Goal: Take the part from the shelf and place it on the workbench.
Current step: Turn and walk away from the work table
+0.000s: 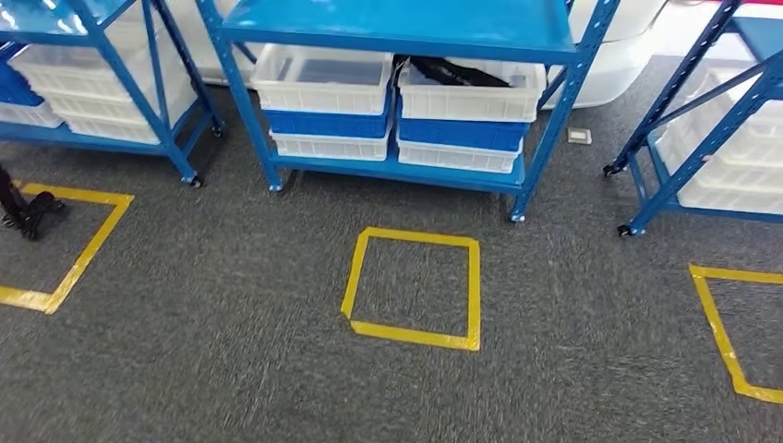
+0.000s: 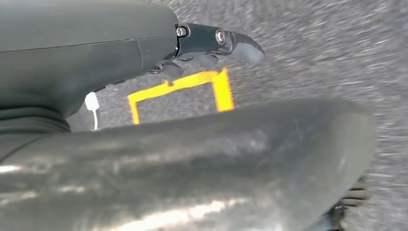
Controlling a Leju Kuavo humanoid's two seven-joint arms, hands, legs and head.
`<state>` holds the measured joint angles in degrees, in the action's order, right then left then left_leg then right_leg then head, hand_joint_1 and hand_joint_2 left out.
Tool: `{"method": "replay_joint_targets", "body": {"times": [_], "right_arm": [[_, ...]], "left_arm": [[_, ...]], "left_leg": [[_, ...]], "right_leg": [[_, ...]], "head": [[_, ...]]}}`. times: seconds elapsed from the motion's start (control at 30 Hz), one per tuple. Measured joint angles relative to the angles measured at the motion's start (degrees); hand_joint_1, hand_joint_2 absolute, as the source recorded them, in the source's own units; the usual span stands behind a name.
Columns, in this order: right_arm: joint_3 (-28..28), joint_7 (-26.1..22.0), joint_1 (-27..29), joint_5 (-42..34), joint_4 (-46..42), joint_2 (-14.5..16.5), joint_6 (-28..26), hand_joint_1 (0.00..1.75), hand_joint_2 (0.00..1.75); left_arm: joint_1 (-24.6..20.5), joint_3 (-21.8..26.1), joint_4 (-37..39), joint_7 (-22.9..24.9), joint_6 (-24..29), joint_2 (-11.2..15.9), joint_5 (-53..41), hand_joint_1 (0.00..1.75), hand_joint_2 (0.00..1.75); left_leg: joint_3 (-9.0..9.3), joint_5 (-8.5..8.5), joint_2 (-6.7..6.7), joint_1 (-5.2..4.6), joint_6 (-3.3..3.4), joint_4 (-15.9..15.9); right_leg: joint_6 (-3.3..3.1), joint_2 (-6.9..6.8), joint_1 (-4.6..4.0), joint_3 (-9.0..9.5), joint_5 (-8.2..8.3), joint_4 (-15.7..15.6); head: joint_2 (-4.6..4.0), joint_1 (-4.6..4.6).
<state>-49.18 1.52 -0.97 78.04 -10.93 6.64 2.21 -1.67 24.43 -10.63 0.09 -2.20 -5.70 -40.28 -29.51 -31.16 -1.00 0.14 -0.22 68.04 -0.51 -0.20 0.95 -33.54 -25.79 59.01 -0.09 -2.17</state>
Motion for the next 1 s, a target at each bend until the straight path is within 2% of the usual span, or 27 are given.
{"method": "replay_joint_targets", "body": {"times": [0.03,0.07,0.1,0.13,0.17,0.2,0.23,0.3,0.33,0.37,0.4,0.43,0.47,0.5,0.53,0.57,0.63,0.67,0.7,0.73,0.77,0.8,0.83,0.87,0.93,0.97,1.0], "right_arm": [[0.0,0.0,0.0,0.0,0.0,0.0,0.0,0.0,0.0],[0.0,0.0,0.0,0.0,0.0,0.0,0.0,0.0,0.0],[0.0,0.0,0.0,0.0,0.0,0.0,0.0,0.0,0.0],[0.0,0.0,0.1,0.0,0.0,0.0,0.0,0.0,0.0],[0.0,0.0,0.2,0.0,0.0,0.0,0.0,0.0,0.0],[0.0,0.0,0.3,0.0,0.0,0.1,0.0,0.0,0.0],[0.0,0.0,0.5,0.0,0.0,0.1,0.0,0.0,0.0],[0.0,-0.1,0.6,0.1,0.2,0.3,0.0,0.0,0.0],[0.0,-0.1,0.6,0.1,0.3,0.4,-0.1,0.0,0.0],[-0.1,-0.1,0.4,0.1,0.3,0.4,-0.1,0.0,0.0],[-0.1,-0.1,0.2,0.1,0.3,0.4,-0.1,0.0,0.0],[-0.1,-0.1,0.1,0.1,0.2,0.3,-0.2,0.0,0.0],[-0.1,-0.1,0.0,0.1,0.2,0.2,-0.2,0.0,0.0],[-0.1,-0.1,-0.2,0.1,0.2,0.2,-0.2,0.0,0.0],[-0.2,-0.1,-0.2,0.1,0.2,0.2,-0.2,0.0,0.0],[-0.2,-0.1,-0.2,0.1,0.2,0.2,-0.2,0.0,0.0],[-0.4,-0.1,-0.1,0.1,0.2,0.1,-0.3,0.0,0.0],[-0.4,-0.1,0.0,0.1,0.2,0.1,-0.3,0.0,0.0],[-0.4,-0.1,0.2,0.1,0.2,0.1,-0.3,0.0,0.0],[-0.5,-0.1,0.4,0.1,0.3,0.1,-0.3,0.0,0.0],[-0.5,-0.1,0.6,0.1,0.3,0.1,-0.3,0.0,0.0],[-0.5,-0.1,0.7,0.1,0.3,0.1,-0.3,0.0,0.0],[-0.5,-0.1,0.6,0.1,0.3,0.1,-0.3,0.0,0.0],[-0.5,-0.1,0.5,0.1,0.3,0.1,-0.3,0.0,0.0],[-0.5,-0.1,0.2,0.1,0.3,0.1,-0.3,0.0,0.0],[-0.5,-0.1,0.1,0.2,0.3,0.0,-0.3,0.0,0.0],[-0.5,-0.1,0.0,0.2,0.3,0.0,-0.3,0.0,0.0]], "left_arm": [[0.0,0.0,0.0,0.0,0.0,0.0,0.0,0.0,0.0],[0.1,0.0,0.0,0.0,0.0,0.0,0.0,0.0,0.0],[0.2,0.0,0.0,0.0,0.0,0.0,-0.1,0.0,0.0],[0.3,0.0,0.0,0.0,0.0,0.0,-0.1,0.0,0.0],[0.4,0.0,0.0,0.0,0.0,0.0,-0.2,0.0,0.0],[0.5,0.0,0.0,0.0,0.0,0.0,-0.2,0.0,0.0],[0.8,0.1,0.1,0.0,0.0,0.1,-0.3,0.0,0.0],[1.2,0.1,0.3,0.1,0.0,0.2,-0.4,0.0,0.0],[1.4,0.2,0.4,0.1,0.0,0.2,-0.5,0.0,0.0],[1.3,0.3,0.4,0.2,0.0,0.2,-0.5,0.0,0.0],[1.1,0.4,0.4,0.2,0.0,0.1,-0.6,0.0,0.0],[1.0,0.4,0.3,0.2,0.1,0.1,-0.6,0.0,0.0],[0.8,0.5,0.3,0.2,0.2,0.0,-0.7,0.0,0.0],[0.7,0.5,0.3,0.2,0.3,0.0,-0.7,0.0,0.0],[0.6,0.6,0.3,0.2,0.4,0.0,-0.8,0.0,0.0],[0.6,0.6,0.3,0.3,0.5,0.0,-0.8,0.0,0.0],[0.6,0.6,0.3,0.3,0.6,0.0,-0.9,0.0,0.0],[0.6,0.6,0.3,0.4,0.6,0.0,-0.9,0.0,0.0],[0.7,0.6,0.3,0.4,0.7,0.0,-0.9,0.0,0.0],[0.9,0.6,0.4,0.5,0.7,0.0,-0.9,0.0,0.0],[1.0,0.6,0.4,0.5,0.7,0.0,-0.9,0.0,0.0],[1.0,0.7,0.4,0.5,0.7,0.0,-0.9,0.0,0.0],[0.9,0.7,0.4,0.5,0.7,0.0,-0.9,0.0,0.0],[0.8,0.7,0.4,0.5,0.7,0.0,-0.9,0.0,0.0],[0.5,0.7,0.4,0.5,0.8,0.0,-0.9,0.0,0.0],[0.4,0.7,0.4,0.5,0.8,0.0,-0.9,0.0,0.0],[0.2,0.7,0.4,0.5,0.8,0.0,-0.9,0.0,0.0]], "left_leg": [[-2.64,-0.47,0.35,0.09,-0.28,3.7],[-5.28,-2.43,0.53,0.19,-0.54,6.2],[-7.64,-5.23,0.63,0.28,-0.73,7.5],[-9.51,-8.06,0.7,0.34,-0.85,7.6],[-10.98,-9.93,0.75,0.37,-0.86,6.6],[-12.04,-9.41,0.8,0.35,-0.7,4.5],[-12.8,-5.73,0.92,0.23,-0.33,1.6],[-13.66,4.89,1.07,-0.29,0.62,-3.8],[-13.53,8.53,1.09,-0.55,1.08,-5.3],[-13.04,9.68,1.05,-0.73,1.45,-6.0],[-12.0,9.39,0.86,-0.71,1.75,-6.4],[-10.89,9.02,0.7,-0.66,2.12,-7.1],[-9.64,8.67,0.58,-0.58,2.48,-7.9],[-8.31,8.26,0.4,-0.48,2.74,-8.8],[-6.98,7.71,0.31,-0.46,2.97,-9.7],[-5.57,7.1,0.16,-0.44,3.14,-10.5],[-2.38,5.64,-0.41,-0.43,3.2,-11.9],[-0.77,4.79,-0.74,-0.43,3.16,-12.4],[0.81,3.8,-1.01,-0.44,3.08,-12.7],[1.92,2.76,-1.18,-0.44,2.97,-12.9],[3.04,1.58,-1.3,-0.54,2.83,-12.9],[4.01,0.37,-1.37,-0.67,2.65,-12.9],[4.85,-0.72,-1.42,-0.78,2.45,-13.2],[6.02,-1.34,-1.42,-0.9,2.23,-13.1],[6.97,-1.24,-1.09,-0.94,1.74,-11.2],[6.38,-0.75,-0.71,-0.91,1.51,-8.5],[4.71,-0.76,-0.35,-0.83,1.28,-5.1]], "right_leg": [[-0.25,-0.02,0.0,1.06,-0.8,-0.1],[-0.36,0.05,0.01,2.18,-1.72,-0.2],[-0.38,0.17,0.02,3.38,-2.68,-0.2],[-0.34,0.32,0.04,4.65,-3.67,-0.3],[-0.26,0.47,0.06,6.0,-4.72,-0.3],[-0.15,0.57,0.07,7.32,-5.84,-0.3],[-0.01,0.64,0.1,8.42,-6.98,-0.4],[0.48,0.83,-0.12,10.47,-9.25,-0.7],[0.87,0.92,-0.22,11.79,-9.94,-1.2],[1.46,1.0,-0.34,12.82,-10.08,-1.6],[2.18,1.0,-0.42,13.35,-9.54,-1.4],[2.99,0.93,-0.44,12.92,-8.27,0.2],[3.51,0.85,-0.46,10.91,-6.94,3.2],[3.59,0.78,-0.5,8.26,-6.21,7.1],[3.19,0.72,-0.43,5.14,-6.56,10.8],[2.4,0.71,-0.45,2.31,-8.16,13.3],[1.23,0.71,-0.48,-1.8,-13.28,14.0],[1.19,0.71,-0.48,-3.09,-15.08,12.6],[1.58,0.71,-0.47,-4.05,-15.28,10.3],[2.49,0.68,-0.47,-4.61,-12.84,7.1],[3.62,0.58,-0.48,-5.0,-8.46,3.7],[4.28,0.36,-0.53,-4.92,-3.99,1.0],[4.52,0.21,-0.67,-4.42,-0.34,-0.8],[4.09,0.13,-0.71,-3.86,1.58,-1.7],[2.25,0.23,-0.48,-1.67,2.16,-2.1],[1.43,0.21,-0.23,-0.68,2.16,-2.3],[0.75,0.16,-0.07,0.41,1.91,-2.3]], "head": [[0.0,-0.15],[0.02,-0.27],[0.02,-0.27],[0.02,-0.33],[0.02,-0.33],[0.02,-0.34],[0.02,-0.35],[0.01,-0.4],[0.0,-0.45],[-0.01,-0.51],[0.0,-0.52],[-0.02,-0.51],[-0.02,-0.49],[-0.02,-0.38],[-0.03,-0.29],[-0.01,-0.23],[-0.01,-0.06],[-0.01,0.04],[0.0,0.08],[0.0,0.14],[-0.01,0.18],[-0.01,0.21],[-0.01,0.17],[0.0,0.12],[0.02,0.07],[0.02,-0.01],[0.02,-0.09]]}}
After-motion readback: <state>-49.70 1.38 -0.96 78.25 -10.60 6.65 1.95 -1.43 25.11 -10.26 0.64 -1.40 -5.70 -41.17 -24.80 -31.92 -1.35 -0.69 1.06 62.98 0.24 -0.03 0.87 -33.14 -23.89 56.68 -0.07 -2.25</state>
